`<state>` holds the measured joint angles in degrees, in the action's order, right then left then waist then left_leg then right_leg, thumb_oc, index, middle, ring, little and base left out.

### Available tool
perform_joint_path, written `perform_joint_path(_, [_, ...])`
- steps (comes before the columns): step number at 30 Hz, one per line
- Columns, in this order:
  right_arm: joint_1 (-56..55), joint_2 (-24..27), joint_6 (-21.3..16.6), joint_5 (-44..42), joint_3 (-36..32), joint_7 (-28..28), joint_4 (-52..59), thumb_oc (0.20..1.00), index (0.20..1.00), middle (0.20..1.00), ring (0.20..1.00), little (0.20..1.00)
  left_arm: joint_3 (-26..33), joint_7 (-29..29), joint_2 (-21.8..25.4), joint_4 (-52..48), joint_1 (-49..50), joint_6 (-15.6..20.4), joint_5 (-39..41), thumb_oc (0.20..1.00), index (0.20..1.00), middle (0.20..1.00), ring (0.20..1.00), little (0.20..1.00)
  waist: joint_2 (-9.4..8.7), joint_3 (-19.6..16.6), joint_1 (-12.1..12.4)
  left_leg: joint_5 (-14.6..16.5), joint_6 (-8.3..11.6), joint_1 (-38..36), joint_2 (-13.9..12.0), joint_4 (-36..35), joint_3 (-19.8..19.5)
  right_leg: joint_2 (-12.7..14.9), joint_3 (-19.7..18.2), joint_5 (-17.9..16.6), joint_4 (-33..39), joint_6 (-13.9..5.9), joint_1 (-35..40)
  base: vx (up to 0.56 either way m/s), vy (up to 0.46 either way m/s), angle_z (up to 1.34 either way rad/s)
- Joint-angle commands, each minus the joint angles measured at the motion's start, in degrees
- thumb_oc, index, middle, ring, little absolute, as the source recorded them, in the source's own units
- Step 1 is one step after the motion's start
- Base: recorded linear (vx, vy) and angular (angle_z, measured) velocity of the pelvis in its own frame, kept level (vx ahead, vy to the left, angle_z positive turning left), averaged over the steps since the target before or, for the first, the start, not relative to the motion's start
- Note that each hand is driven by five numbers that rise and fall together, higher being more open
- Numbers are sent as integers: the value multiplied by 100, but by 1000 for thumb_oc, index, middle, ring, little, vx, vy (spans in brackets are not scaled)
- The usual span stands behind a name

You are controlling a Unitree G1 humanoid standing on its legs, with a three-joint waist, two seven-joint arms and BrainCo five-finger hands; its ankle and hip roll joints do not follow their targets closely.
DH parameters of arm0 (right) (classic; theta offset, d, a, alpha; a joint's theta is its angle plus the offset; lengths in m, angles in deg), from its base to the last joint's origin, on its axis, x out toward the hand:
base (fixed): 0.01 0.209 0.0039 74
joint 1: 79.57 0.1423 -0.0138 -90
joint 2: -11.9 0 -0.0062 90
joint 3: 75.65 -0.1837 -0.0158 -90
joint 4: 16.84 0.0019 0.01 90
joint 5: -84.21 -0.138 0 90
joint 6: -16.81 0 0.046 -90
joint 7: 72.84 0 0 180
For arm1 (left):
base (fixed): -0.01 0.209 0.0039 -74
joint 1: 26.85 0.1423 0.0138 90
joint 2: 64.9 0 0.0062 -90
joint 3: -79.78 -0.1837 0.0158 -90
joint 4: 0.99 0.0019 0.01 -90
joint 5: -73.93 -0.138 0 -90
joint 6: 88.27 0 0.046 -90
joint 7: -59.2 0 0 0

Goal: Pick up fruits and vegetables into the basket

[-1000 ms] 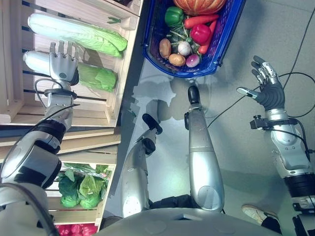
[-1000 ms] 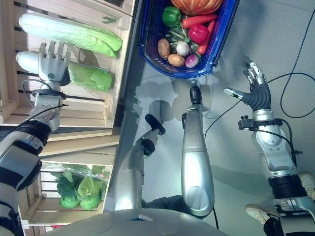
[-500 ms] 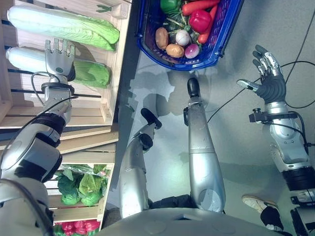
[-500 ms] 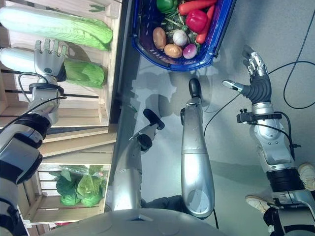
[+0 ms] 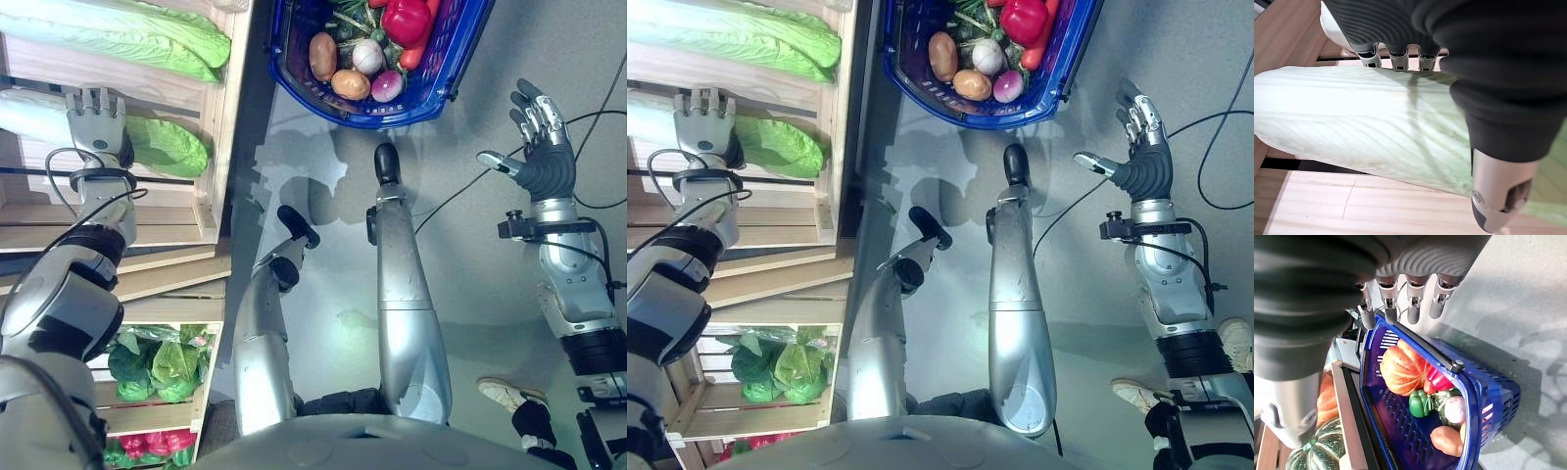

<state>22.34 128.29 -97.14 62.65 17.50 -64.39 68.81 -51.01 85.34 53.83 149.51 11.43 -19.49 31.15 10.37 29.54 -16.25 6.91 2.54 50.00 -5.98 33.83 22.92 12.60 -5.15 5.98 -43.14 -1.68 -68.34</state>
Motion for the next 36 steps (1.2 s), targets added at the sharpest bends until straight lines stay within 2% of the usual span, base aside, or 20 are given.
perform_joint_path(1, [-68,199,-387,-75,-64,97,193,1000,1000,1000,1000,1000,237,-139,557,593,414,-635,266,1000,1000,1000,1000,1000,57,26,-303,517,92,621,-3,871,-271,-113,50,30,358,-325,-37,15,57,-4])
perform_joint_path(8, [-12,245,-435,-229,-108,106,168,1000,1000,1000,1000,1000,344,-258,544,790,575,-986,322,1000,1000,1000,1000,1000,46,26,-289,588,73,813,3,1040,-328,-148,-11,45,243,-293,-209,3,30,-2])
perform_joint_path(10, [-10,227,-464,-243,-111,97,156,1000,1000,1000,1000,1000,354,-203,503,779,655,-1005,265,200,200,200,200,200,35,26,-283,618,69,836,12,1086,-349,-155,-19,53,221,-286,-213,0,0,0])
perform_joint_path(13, [-31,192,-504,-169,-103,102,176,1000,1000,1000,1000,1000,349,-187,451,740,717,-1002,278,200,200,200,200,200,10,26,-286,624,69,811,10,1084,-358,-151,-11,55,235,-291,-162,-3,1,-1])
perform_joint_path(16, [-124,143,-539,-128,-127,75,241,1000,1000,1000,1000,1000,415,62,402,635,849,-990,592,200,200,200,200,200,-30,26,-274,625,70,690,16,1052,-376,-116,12,49,293,-303,6,-5,-2,-1])
perform_joint_path(17, [-182,124,-541,-111,-160,51,303,1000,1000,1000,1000,1000,480,310,403,557,915,-901,956,200,200,200,200,200,-57,26,-264,621,64,598,15,1031,-390,-94,40,39,321,-311,121,-18,-39,-1])
perform_joint_path(24, [-587,-87,-571,-77,-332,-194,559,1000,1000,1000,1000,1000,944,789,436,235,1255,-353,1557,200,200,200,200,200,-185,26,-176,556,58,-15,70,780,-488,27,260,-2,573,-360,867,-25,-56,7])
perform_joint_path(28, [-828,-254,-545,-23,-382,-434,706,1000,1000,1000,1000,1000,1546,1223,390,-36,1760,321,2111,200,200,200,200,200,-269,26,-80,478,49,-573,131,515,-581,45,448,0,780,-379,1525,-17,-83,11])
perform_joint_path(30, [-894,-328,-476,-33,-432,-575,785,1000,1000,1000,1000,1000,1947,1343,397,-231,2039,684,2134,200,200,200,200,200,-319,26,-23,436,47,-897,166,343,-621,56,567,-7,945,-397,1921,0,-83,8])
perform_joint_path(31, [-953,-405,-425,-132,-493,-812,831,1000,1000,1000,1000,1000,2304,1398,375,-413,2301,1007,2236,200,200,200,200,200,-365,26,35,398,52,-1199,194,174,-660,67,669,-11,1090,-409,2283,12,-79,7])
perform_joint_path(36, [-1020,-568,-104,-146,-532,-1320,1039,1000,1000,1000,1000,1000,3050,1568,165,-1098,3003,1828,2296,200,200,200,200,200,-454,24,237,302,60,-1990,252,-217,-802,98,884,-11,1440,-442,3219,23,-72,10])
